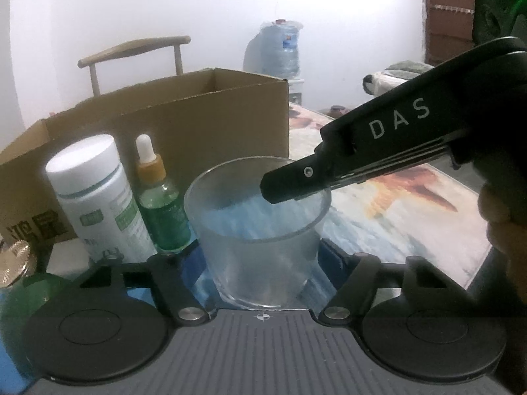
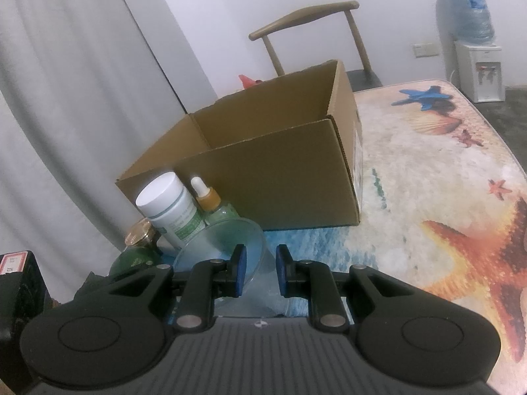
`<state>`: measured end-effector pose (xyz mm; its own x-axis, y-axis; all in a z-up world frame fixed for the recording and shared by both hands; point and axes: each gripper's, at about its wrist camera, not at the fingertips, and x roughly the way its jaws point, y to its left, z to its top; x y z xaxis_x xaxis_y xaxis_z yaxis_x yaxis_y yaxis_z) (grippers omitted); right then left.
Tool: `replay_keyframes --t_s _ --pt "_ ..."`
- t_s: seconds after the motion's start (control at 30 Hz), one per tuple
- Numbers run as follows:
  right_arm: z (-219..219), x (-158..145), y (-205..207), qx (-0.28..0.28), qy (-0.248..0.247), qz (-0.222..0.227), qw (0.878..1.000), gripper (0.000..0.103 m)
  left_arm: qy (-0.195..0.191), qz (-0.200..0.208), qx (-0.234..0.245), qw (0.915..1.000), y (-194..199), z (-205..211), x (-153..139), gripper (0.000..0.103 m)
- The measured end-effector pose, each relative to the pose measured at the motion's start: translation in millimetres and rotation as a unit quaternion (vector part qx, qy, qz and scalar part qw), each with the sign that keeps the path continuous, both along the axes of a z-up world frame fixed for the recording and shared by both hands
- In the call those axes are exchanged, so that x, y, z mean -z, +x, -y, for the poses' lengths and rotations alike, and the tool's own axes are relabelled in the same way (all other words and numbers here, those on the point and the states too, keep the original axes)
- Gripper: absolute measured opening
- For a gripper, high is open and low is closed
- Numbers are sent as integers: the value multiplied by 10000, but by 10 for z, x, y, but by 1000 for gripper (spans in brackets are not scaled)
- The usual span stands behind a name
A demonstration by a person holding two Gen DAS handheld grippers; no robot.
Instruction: Organize rigid objects
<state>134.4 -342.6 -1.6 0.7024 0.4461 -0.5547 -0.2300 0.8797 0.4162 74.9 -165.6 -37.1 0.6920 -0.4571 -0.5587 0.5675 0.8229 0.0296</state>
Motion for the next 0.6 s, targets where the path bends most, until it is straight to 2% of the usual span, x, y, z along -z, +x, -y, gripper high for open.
replay_keyframes --t_s 0.6 --pt "-30 -52 -97 60 -60 109 9999 19 3 31 12 10000 -69 4 -65 70"
